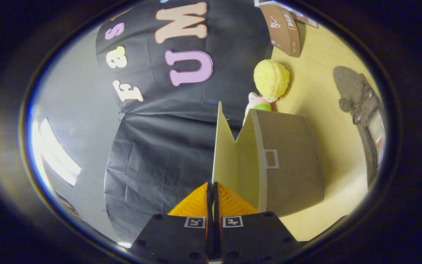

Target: Open the storage box then place both shoes into the box .Put the left shoe in first, then the right shoe, with the right side of both shoes facing outward in a uniform manner.

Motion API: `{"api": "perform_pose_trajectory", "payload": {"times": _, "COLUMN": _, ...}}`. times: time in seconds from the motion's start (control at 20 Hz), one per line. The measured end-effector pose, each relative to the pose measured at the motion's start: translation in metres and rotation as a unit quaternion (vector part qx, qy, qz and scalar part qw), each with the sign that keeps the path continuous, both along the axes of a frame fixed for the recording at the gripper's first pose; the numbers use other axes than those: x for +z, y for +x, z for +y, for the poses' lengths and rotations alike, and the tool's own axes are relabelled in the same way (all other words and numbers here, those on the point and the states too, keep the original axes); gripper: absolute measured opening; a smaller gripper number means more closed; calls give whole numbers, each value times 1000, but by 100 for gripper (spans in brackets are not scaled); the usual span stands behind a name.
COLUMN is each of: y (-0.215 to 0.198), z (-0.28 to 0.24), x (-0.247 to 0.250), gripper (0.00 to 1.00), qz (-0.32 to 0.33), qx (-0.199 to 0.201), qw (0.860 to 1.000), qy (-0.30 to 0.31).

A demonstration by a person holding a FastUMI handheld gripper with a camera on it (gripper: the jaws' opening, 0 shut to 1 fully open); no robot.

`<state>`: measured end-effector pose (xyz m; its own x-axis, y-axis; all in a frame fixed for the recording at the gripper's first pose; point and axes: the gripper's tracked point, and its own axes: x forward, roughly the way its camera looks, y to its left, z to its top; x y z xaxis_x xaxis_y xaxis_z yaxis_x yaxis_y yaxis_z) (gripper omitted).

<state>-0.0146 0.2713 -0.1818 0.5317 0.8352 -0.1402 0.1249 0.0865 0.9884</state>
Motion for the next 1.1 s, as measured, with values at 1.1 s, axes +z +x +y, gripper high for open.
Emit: {"api": "perform_pose_trajectory", "payload": {"times": 1.1, "y": 27, "z": 161, "x": 96, "gripper": 3, "qz": -131, "qx": 62, "qw": 985, "qy": -98}}
